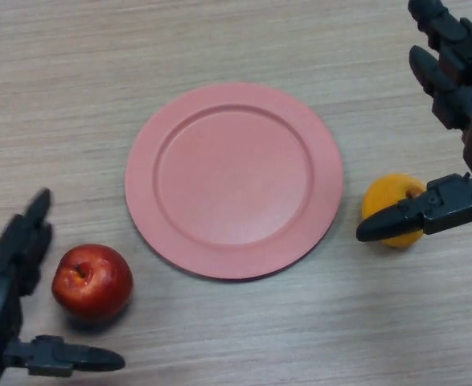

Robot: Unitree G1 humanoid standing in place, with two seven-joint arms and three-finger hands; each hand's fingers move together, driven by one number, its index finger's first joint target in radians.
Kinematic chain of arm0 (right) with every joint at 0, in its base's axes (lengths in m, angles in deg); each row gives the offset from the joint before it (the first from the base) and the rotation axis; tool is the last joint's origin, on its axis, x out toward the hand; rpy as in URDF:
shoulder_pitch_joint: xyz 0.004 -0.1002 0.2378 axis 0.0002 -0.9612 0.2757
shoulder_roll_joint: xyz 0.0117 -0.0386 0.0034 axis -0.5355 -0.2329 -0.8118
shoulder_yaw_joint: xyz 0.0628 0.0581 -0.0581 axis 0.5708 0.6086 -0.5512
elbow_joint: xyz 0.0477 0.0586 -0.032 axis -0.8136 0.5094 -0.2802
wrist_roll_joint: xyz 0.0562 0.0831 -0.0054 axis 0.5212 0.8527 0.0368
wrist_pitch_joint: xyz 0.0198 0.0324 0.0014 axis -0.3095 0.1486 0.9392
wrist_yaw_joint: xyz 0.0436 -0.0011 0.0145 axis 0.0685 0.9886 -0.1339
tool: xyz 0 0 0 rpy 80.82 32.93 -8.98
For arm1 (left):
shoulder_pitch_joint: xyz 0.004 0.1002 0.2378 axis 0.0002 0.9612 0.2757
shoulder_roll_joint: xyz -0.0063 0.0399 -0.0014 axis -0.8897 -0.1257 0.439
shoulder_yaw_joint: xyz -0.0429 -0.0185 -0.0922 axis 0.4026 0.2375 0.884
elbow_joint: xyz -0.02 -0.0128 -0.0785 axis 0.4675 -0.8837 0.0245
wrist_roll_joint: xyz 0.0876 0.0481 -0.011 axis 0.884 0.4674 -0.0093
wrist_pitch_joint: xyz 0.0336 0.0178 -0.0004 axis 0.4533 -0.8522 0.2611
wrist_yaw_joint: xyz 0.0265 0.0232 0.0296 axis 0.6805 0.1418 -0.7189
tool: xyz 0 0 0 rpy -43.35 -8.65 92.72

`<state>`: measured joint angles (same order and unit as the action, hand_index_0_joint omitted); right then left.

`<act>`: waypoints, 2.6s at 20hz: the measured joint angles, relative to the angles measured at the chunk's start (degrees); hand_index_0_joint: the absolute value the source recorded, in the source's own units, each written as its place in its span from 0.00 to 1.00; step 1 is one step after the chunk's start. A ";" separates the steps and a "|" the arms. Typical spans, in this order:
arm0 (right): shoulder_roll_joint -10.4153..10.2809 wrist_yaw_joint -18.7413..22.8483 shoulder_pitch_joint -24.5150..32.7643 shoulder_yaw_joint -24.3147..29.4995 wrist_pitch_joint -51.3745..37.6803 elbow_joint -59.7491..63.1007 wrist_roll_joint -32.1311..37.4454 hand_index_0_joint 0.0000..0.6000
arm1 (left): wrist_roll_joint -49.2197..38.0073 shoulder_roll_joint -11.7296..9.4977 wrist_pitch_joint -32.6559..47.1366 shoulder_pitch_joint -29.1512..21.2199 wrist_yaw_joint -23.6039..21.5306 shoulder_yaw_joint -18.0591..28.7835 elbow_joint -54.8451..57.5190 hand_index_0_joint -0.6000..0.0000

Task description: Pick up the red apple and place it on the plate

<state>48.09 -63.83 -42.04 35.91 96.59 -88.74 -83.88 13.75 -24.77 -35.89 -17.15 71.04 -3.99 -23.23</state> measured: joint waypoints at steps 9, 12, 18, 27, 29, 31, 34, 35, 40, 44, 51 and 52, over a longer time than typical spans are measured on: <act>2.72 0.14 1.73 3.07 0.26 -0.94 0.63 0.00 | 9.81 0.86 -19.59 0.92 0.47 -4.25 13.38 0.00; 3.15 0.31 1.63 4.79 0.26 -2.15 0.88 0.00 | 10.65 0.58 -23.65 -1.50 0.36 -5.32 19.49 0.00; 5.49 3.03 1.67 7.33 0.23 -1.60 5.37 0.00 | 14.36 -0.58 -34.01 -20.28 0.40 -15.93 19.13 0.00; 7.85 3.66 3.31 9.20 -6.21 4.42 3.84 0.00 | 13.65 2.00 -22.47 -30.94 -0.87 -18.61 -6.36 0.25; 7.88 3.67 3.48 9.53 -6.21 4.84 1.76 0.00 | 14.32 2.10 -21.87 -31.29 -2.25 -18.66 -7.47 0.67; 8.74 4.19 4.87 9.73 -6.21 6.56 1.81 0.00 | 14.30 2.10 -21.43 -32.38 -3.07 -18.65 -10.32 1.00; 9.93 5.58 6.13 9.76 -7.18 6.84 2.07 0.00 | 14.23 1.51 -21.46 -33.58 -3.06 -18.38 -9.73 1.00; 9.93 5.61 6.13 9.70 -7.18 6.84 3.46 0.00 | 14.11 1.50 -21.60 -33.79 -3.05 -17.41 -8.29 1.00; 9.91 7.08 5.40 9.67 -7.49 6.69 4.05 0.00 | 5.02 -0.31 -32.38 -32.20 -0.98 -13.22 6.04 1.00; 9.07 7.18 5.00 9.40 -8.22 5.78 0.60 0.00 | -5.25 -2.63 -38.29 -32.21 -4.84 -9.65 16.70 1.00; 6.19 6.63 2.65 7.06 -2.71 0.11 0.76 0.00 | -19.85 -7.93 -38.31 -25.09 -8.12 0.21 29.76 1.00; 6.19 5.45 2.21 7.04 -1.99 -0.86 0.77 0.00 | -19.99 -8.67 -38.31 -24.47 -8.57 1.65 30.80 1.00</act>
<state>54.28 -58.37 -39.83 42.96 94.61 -89.60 -83.11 -6.24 -33.44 -74.20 -41.63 62.47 -2.34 7.57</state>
